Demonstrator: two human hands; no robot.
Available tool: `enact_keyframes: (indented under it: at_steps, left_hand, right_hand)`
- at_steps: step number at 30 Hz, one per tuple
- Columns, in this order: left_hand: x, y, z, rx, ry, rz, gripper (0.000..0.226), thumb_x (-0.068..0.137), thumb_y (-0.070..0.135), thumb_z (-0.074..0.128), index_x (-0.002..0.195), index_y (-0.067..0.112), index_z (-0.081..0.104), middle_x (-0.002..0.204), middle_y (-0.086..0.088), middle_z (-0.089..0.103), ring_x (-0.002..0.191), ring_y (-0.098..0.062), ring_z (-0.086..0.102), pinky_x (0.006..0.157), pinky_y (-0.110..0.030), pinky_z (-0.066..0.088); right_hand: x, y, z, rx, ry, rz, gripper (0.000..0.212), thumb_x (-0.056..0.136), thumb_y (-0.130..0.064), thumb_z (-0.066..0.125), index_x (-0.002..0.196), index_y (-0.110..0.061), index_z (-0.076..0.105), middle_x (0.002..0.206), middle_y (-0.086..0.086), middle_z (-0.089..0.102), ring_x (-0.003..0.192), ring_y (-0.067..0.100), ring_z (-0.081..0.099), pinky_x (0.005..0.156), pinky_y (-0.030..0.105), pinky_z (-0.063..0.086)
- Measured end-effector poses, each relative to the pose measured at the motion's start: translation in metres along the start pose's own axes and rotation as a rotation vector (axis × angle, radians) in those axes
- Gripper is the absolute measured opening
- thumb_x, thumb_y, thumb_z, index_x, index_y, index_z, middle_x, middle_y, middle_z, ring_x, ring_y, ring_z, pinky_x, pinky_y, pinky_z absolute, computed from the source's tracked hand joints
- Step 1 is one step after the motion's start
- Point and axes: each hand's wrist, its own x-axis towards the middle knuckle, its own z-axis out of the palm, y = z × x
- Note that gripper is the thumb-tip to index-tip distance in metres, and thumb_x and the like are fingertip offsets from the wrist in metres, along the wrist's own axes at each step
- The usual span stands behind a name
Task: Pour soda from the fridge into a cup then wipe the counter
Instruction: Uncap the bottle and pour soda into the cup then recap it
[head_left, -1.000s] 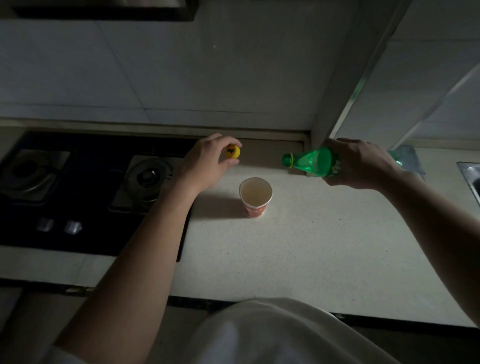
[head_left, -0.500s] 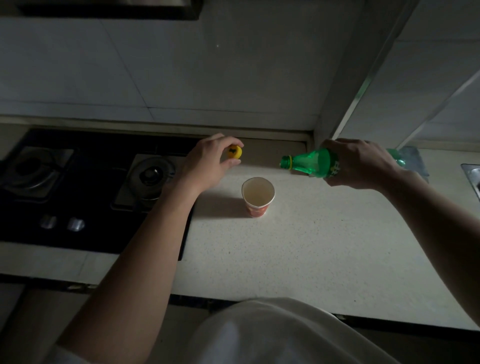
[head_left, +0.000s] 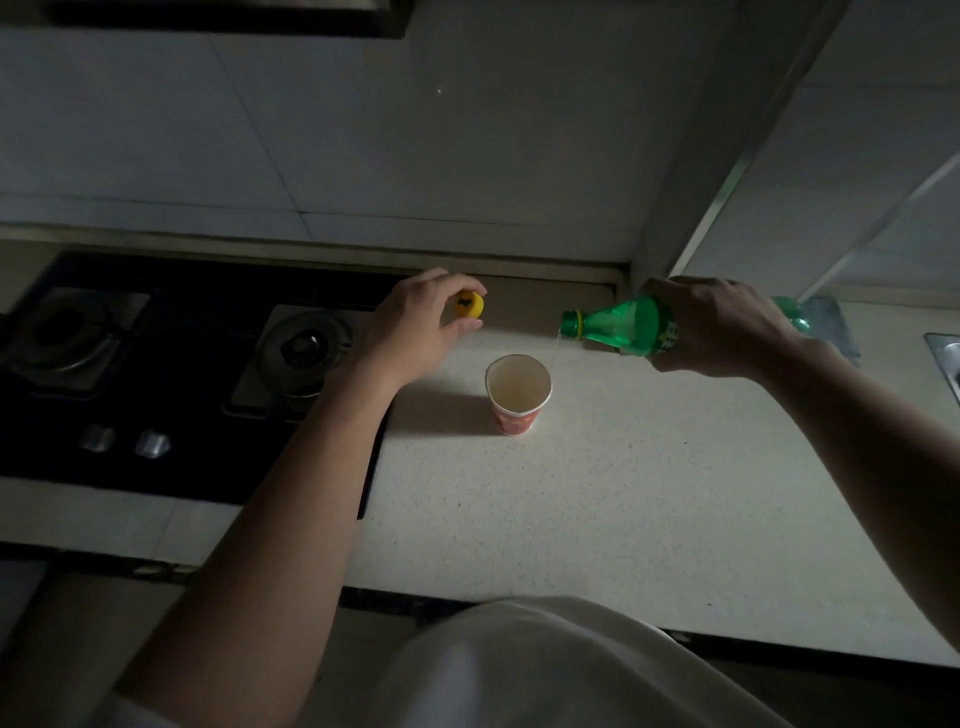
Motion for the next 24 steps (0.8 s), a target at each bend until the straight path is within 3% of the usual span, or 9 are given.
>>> enact_keyframes:
  at_steps: [11, 24]
  left_hand:
    - [-0.0023, 0.0028, -0.0025, -0.016, -0.005, -0.006, 0.034, 0.087, 0.023, 0.071, 0.119, 0.021, 0.064, 0.114, 0.001, 0.06, 0.1, -0.014, 0.055, 0.083, -0.028, 0.046]
    - [-0.0032, 0.0016, -0.0005, -0.008, 0.0, -0.001, 0.034, 0.087, 0.023, 0.071, 0.12, 0.022, 0.064, 0.115, 0.002, 0.059, 0.1, -0.011, 0.052, 0.081, -0.024, 0.041]
  right_hand:
    - [0.0019, -0.0053, -0.0051, -0.004, -0.005, 0.014, 0.071, 0.072, -0.034, 0.084, 0.132, -0.025, 0.048, 0.11, 0.002, 0.067, 0.087, 0.025, 0.065, 0.068, 0.031, 0.047]
    - [0.0011, -0.0098, -0.0087, 0.011, -0.013, 0.018, 0.075, 0.073, -0.032, 0.084, 0.136, -0.024, 0.045, 0.113, 0.006, 0.067, 0.09, 0.027, 0.066, 0.073, 0.038, 0.054]
